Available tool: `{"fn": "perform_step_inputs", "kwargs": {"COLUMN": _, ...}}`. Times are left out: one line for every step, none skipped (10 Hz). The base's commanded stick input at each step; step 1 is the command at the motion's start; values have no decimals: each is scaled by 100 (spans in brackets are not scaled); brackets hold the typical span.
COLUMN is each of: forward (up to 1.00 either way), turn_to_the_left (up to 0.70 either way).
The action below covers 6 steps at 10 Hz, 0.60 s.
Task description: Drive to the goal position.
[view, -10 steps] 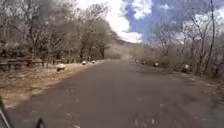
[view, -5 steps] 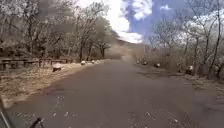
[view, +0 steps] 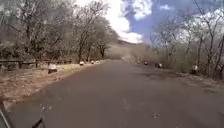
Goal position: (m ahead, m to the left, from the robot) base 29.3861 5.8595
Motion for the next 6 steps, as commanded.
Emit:
{"fn": "perform_step_inputs", "kwargs": {"forward": 70, "turn_to_the_left": 0}}
{"fn": "perform_step_inputs", "kwargs": {"forward": 70, "turn_to_the_left": 0}}
{"fn": "perform_step_inputs", "kwargs": {"forward": 70, "turn_to_the_left": 0}}
{"fn": "perform_step_inputs", "kwargs": {"forward": 70, "turn_to_the_left": 0}}
{"fn": "perform_step_inputs", "kwargs": {"forward": 70, "turn_to_the_left": 0}}
{"fn": "perform_step_inputs", "kwargs": {"forward": 70, "turn_to_the_left": 0}}
